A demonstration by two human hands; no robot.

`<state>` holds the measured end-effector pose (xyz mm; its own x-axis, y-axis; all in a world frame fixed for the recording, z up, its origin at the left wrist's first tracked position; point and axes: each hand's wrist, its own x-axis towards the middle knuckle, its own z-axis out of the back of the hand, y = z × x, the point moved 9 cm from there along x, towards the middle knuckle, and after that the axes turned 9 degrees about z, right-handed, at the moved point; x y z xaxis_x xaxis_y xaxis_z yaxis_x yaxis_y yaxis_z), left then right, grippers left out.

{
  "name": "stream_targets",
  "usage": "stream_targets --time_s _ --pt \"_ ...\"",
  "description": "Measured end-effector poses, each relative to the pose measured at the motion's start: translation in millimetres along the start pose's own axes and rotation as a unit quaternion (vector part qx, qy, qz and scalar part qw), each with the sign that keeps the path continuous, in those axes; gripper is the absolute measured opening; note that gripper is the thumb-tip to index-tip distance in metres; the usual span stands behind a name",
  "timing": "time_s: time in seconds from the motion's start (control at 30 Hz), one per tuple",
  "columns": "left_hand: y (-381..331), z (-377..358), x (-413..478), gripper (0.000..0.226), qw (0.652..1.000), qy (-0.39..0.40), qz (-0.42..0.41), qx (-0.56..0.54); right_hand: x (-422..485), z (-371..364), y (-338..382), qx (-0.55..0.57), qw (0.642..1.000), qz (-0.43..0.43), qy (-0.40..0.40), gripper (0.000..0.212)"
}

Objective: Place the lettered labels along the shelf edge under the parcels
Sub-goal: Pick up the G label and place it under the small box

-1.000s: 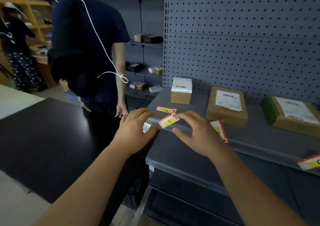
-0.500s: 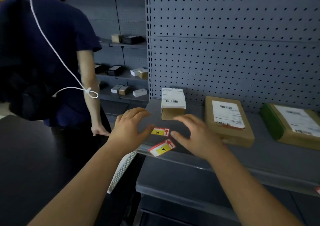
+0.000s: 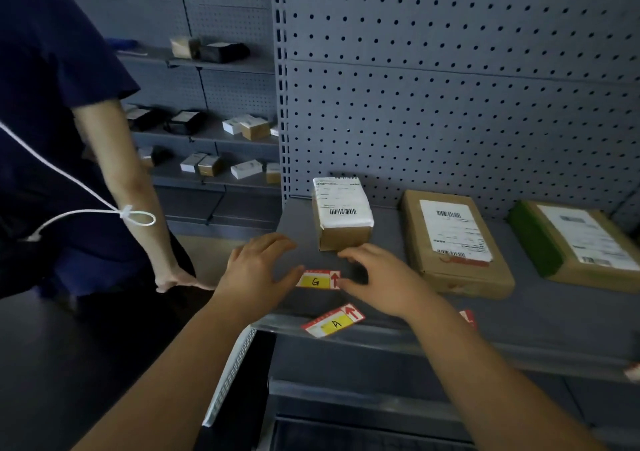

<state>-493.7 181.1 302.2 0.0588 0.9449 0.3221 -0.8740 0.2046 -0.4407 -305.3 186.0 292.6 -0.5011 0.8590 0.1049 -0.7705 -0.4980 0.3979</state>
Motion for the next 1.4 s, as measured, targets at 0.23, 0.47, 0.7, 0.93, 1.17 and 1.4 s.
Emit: stream_targets --time_s 0.23,0.47,0.7,0.93,1.17,1.4 --pt "7.6 -7.4 -2.2 0.042 1.000 0.015 0.003 -0.010 12.5 -11.2 -1.7 -0.075 0.996 -0.022 0.045 0.055" --pt "5.5 0.6 -6.9 0.043 1.000 0.001 -0.006 -0.014 16.1 -11.8 2.2 -0.057 0.996 -0.036 0.051 0.031" --pt "2.2 6.6 -15.9 0.042 1.000 0.000 0.000 -0.010 8.9 -12.2 -1.0 0.083 0.993 -0.082 0.009 0.014" --pt "-15.0 15.4 -19.5 0.054 1.000 0.000 -0.019 0.009 -9.3 13.7 -0.6 0.174 0.979 -0.094 -0.044 0.012" --pt "-63.4 33.2 -32.4 0.054 0.997 -0.038 -0.060 0.005 -44.4 52.8 5.7 0.223 0.966 -0.081 -0.108 0.011" --pt "-107.7 34.9 -61.1 0.051 0.994 -0.072 -0.074 0.026 -92.4 72.7 4.3 0.250 0.957 -0.042 -0.142 0.013"
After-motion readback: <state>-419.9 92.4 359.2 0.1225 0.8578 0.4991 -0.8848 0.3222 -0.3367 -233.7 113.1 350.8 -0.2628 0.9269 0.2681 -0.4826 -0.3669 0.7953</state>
